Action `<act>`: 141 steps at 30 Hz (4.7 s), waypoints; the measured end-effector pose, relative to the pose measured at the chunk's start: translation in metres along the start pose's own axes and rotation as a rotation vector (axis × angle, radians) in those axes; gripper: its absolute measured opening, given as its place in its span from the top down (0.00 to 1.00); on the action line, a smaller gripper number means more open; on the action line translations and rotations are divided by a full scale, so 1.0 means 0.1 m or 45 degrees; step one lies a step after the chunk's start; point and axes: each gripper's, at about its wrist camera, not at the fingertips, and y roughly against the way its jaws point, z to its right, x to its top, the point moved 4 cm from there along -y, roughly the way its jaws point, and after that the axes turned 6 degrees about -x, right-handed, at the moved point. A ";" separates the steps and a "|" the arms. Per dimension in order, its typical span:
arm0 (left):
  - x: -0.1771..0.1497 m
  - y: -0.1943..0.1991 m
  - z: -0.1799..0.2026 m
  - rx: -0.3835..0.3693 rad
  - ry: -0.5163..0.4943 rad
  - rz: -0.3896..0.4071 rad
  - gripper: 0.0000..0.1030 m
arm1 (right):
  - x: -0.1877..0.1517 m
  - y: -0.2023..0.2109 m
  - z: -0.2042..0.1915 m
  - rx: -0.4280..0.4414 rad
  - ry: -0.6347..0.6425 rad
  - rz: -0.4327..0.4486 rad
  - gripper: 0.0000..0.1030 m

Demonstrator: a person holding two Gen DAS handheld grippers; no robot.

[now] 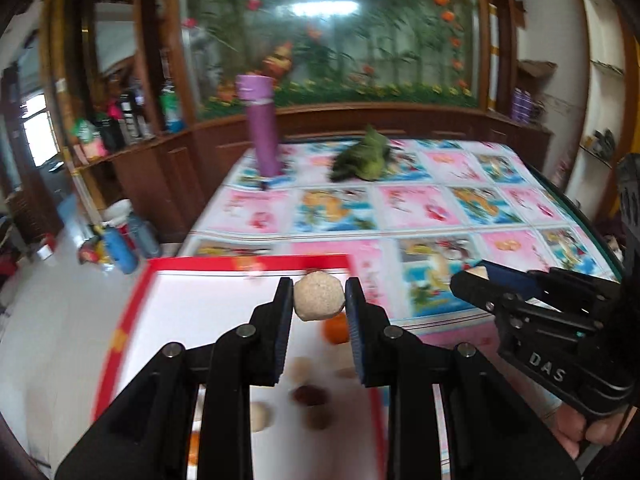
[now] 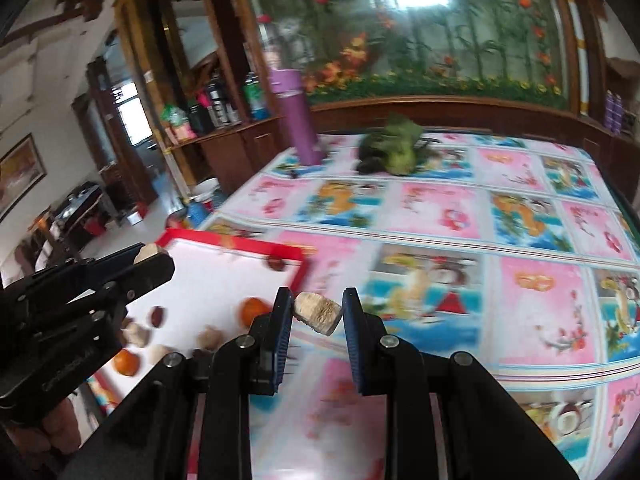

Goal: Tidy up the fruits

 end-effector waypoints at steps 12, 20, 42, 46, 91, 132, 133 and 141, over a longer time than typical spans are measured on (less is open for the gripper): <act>-0.28 0.29 -0.62 0.112 0.116 0.042 0.73 | -0.15 -0.02 -0.97 0.088 0.197 -0.013 0.76; -0.43 0.27 -0.81 0.132 0.158 0.016 0.73 | -0.27 -0.13 -1.17 0.095 0.246 -0.053 0.76; -0.79 -0.11 -1.01 0.179 0.188 -0.148 0.73 | -0.60 -0.54 -1.13 0.006 0.258 -0.219 0.76; -0.82 -0.15 -0.99 0.193 0.179 -0.173 0.72 | -0.61 -0.54 -1.13 -0.002 0.270 -0.214 0.76; -0.52 1.40 -0.59 0.431 0.236 0.119 0.00 | -0.17 1.24 -0.81 -0.065 0.166 0.302 0.17; -0.62 2.01 -0.36 0.469 0.247 0.216 0.00 | -0.36 1.65 -0.90 0.008 0.157 0.360 0.16; -0.62 2.02 -0.38 0.476 0.251 0.224 0.00 | -0.35 1.65 -0.91 0.005 0.161 0.362 0.16; -0.58 2.04 -0.53 0.469 0.293 0.248 0.00 | -0.25 1.64 -1.07 -0.009 0.202 0.379 0.16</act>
